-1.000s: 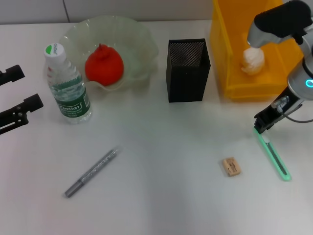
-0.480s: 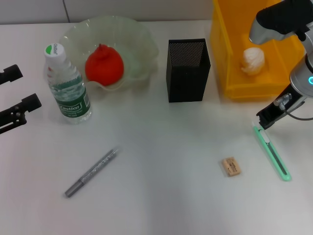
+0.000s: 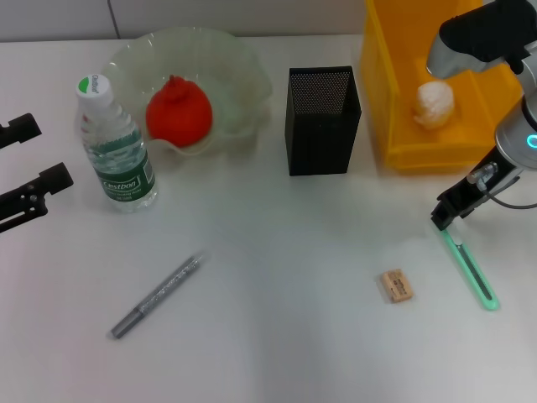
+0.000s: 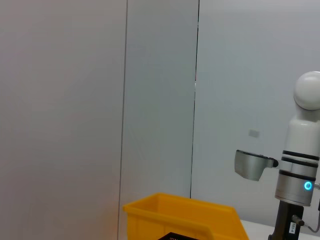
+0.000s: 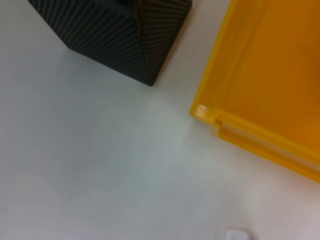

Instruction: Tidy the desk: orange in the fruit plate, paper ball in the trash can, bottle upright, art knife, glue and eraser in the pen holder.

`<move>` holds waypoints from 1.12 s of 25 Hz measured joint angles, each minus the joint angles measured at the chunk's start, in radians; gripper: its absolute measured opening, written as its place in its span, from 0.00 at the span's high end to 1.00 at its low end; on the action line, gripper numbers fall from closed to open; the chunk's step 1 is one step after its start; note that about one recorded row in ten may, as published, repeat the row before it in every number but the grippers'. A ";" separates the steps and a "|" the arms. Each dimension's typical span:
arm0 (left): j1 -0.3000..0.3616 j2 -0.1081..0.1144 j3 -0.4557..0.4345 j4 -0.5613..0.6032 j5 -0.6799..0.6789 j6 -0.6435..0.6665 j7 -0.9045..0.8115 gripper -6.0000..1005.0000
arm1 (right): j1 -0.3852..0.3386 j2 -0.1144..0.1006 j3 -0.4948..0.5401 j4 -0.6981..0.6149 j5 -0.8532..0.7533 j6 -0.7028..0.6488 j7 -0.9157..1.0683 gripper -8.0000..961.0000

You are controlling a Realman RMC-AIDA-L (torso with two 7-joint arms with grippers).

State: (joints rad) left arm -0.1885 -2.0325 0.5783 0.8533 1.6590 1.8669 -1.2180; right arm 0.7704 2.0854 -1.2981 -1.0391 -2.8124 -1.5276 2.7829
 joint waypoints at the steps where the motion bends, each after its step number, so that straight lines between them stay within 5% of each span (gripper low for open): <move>1: 0.000 0.000 0.000 -0.001 0.000 0.000 0.000 0.24 | 0.000 0.000 0.000 0.000 0.000 0.000 0.000 0.79; 9: 0.000 0.000 0.000 -0.004 0.001 0.000 0.001 0.24 | 0.013 0.000 -0.006 0.049 0.005 0.017 0.001 0.49; 28: -0.001 0.000 0.000 -0.005 0.001 -0.003 0.004 0.24 | 0.008 -0.001 -0.046 0.059 0.005 0.024 0.004 0.76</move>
State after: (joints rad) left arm -0.1894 -2.0325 0.5783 0.8479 1.6598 1.8639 -1.2138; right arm 0.7782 2.0848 -1.3437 -0.9802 -2.8071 -1.5041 2.7864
